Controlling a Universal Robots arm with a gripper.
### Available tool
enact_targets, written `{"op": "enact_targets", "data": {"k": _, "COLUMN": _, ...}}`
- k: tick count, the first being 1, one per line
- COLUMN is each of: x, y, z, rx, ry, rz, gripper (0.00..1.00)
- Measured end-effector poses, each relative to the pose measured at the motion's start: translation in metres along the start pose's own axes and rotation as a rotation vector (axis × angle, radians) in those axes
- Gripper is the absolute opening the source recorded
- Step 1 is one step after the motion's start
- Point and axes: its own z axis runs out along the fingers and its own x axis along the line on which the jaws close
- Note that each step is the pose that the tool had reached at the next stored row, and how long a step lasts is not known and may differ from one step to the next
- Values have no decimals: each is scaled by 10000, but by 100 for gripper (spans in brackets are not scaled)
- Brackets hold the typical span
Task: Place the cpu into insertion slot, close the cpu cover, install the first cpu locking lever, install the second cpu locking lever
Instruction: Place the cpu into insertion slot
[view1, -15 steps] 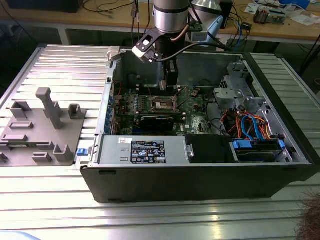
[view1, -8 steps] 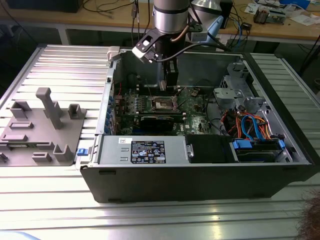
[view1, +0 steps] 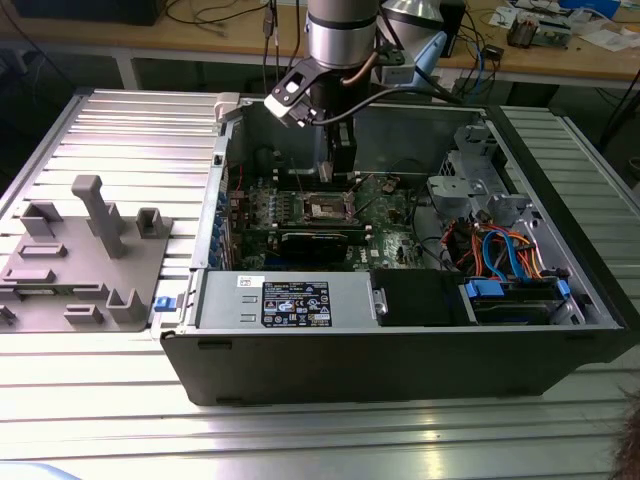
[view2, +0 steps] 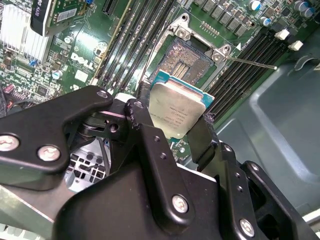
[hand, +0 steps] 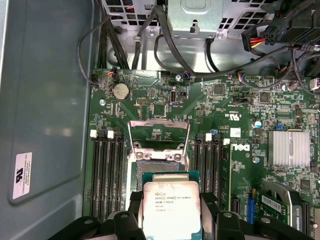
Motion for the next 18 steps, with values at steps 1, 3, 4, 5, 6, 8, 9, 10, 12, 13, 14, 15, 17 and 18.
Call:
{"op": "enact_targets", "data": {"k": 1, "x": 0, "y": 0, "z": 1, "rx": 0, "ry": 0, "rz": 0, "gripper": 54}}
{"op": "enact_targets", "data": {"k": 3, "x": 0, "y": 0, "z": 5, "rx": 0, "ry": 0, "rz": 0, "gripper": 54}}
{"op": "enact_targets", "data": {"k": 4, "x": 0, "y": -1, "z": 7, "rx": 0, "ry": 0, "rz": 0, "gripper": 54}}
{"op": "enact_targets", "data": {"k": 5, "x": 0, "y": -1, "z": 10, "rx": 0, "ry": 1, "rz": 1, "gripper": 54}}
{"op": "enact_targets", "data": {"k": 6, "x": 0, "y": -1, "z": 12, "rx": 0, "ry": 0, "rz": 0, "gripper": 54}}
{"op": "enact_targets", "data": {"k": 8, "x": 0, "y": -1, "z": 14, "rx": 0, "ry": 0, "rz": 0, "gripper": 54}}
{"op": "enact_targets", "data": {"k": 9, "x": 0, "y": -1, "z": 15, "rx": 0, "ry": 0, "rz": 0, "gripper": 54}}
{"op": "enact_targets", "data": {"k": 10, "x": 0, "y": -1, "z": 17, "rx": 0, "ry": 0, "rz": 0, "gripper": 54}}
{"op": "enact_targets", "data": {"k": 12, "x": 0, "y": -2, "z": 20, "rx": 0, "ry": 0, "rz": 0, "gripper": 54}}
{"op": "enact_targets", "data": {"k": 13, "x": 0, "y": -2, "z": 21, "rx": 0, "ry": 1, "rz": 1, "gripper": 54}}
{"op": "enact_targets", "data": {"k": 14, "x": 0, "y": -2, "z": 24, "rx": 0, "ry": 0, "rz": 0, "gripper": 54}}
{"op": "enact_targets", "data": {"k": 15, "x": 0, "y": -2, "z": 27, "rx": 0, "ry": 0, "rz": 0, "gripper": 54}}
{"op": "enact_targets", "data": {"k": 17, "x": 0, "y": -2, "z": 30, "rx": 0, "ry": 0, "rz": 0, "gripper": 54}}
{"op": "enact_targets", "data": {"k": 18, "x": 0, "y": -3, "z": 31, "rx": 0, "ry": 0, "rz": 0, "gripper": 54}}
